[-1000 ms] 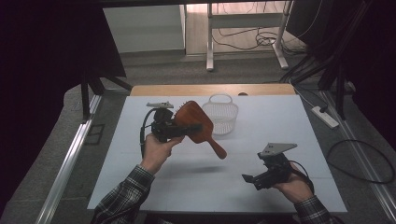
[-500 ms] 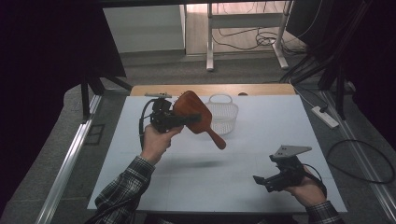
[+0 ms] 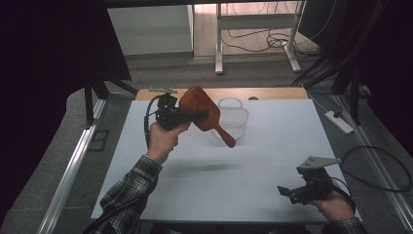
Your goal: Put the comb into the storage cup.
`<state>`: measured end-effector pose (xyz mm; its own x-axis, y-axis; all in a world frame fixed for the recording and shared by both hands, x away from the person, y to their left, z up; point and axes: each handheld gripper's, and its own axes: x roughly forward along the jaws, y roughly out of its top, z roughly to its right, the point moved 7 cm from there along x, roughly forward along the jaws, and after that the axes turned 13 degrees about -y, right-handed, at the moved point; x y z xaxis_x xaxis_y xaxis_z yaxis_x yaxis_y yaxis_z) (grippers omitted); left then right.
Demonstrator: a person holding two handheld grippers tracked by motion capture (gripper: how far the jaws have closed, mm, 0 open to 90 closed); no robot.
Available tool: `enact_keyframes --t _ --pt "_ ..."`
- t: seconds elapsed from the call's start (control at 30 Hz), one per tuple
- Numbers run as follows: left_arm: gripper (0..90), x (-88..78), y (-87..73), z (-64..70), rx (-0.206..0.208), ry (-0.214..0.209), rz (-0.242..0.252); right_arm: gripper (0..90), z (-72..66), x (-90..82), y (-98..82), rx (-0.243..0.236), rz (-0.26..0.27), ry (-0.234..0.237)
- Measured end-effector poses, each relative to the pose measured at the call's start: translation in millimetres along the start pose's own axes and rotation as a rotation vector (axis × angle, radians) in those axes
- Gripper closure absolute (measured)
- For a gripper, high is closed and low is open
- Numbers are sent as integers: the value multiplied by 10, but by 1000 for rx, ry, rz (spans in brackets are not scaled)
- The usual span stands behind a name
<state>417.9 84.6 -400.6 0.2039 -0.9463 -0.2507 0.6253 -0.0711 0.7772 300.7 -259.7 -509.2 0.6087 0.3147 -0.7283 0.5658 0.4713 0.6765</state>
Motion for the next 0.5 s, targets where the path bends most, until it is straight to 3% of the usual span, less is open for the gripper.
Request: enact_keyframes --t 0.5 --pt "516 5 200 -49 7 30 4 0 152 -161 -219 92 -36 -77"
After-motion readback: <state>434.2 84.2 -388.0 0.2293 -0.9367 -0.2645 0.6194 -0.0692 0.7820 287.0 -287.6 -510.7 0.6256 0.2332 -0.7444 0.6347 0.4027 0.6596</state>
